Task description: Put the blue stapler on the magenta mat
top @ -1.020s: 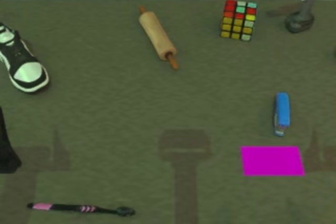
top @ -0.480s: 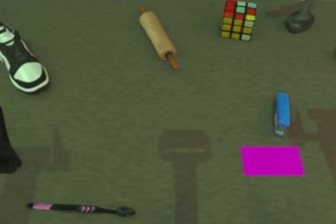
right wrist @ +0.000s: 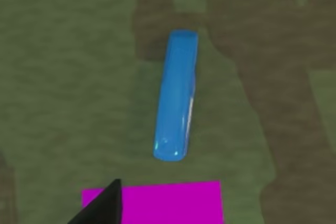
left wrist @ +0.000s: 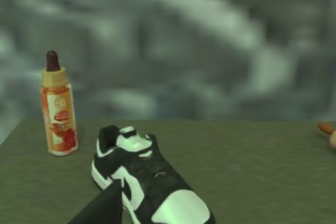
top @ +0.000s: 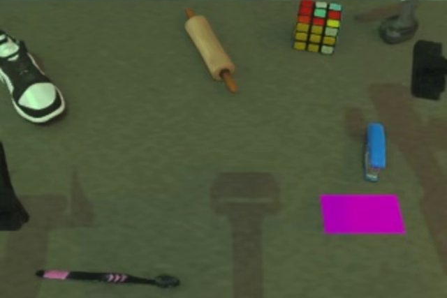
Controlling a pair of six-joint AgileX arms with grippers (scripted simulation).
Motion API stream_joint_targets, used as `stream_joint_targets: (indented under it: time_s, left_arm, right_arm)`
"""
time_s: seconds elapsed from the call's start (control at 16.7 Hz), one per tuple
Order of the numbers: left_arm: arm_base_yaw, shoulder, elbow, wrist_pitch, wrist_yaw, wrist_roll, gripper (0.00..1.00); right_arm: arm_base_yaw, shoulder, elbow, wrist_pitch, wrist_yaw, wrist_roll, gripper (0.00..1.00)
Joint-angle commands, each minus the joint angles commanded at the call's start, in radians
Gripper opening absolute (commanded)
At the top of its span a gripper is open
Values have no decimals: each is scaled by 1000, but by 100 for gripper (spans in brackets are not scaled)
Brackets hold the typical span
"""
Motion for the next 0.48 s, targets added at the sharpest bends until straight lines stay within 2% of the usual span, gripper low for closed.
stream_joint_targets:
  time_s: [0.48]
  left_arm:
    - [0, 0, 0, 0, 0, 0, 100]
  right_arm:
    - [70, 579, 482, -318, -3, 128, 100]
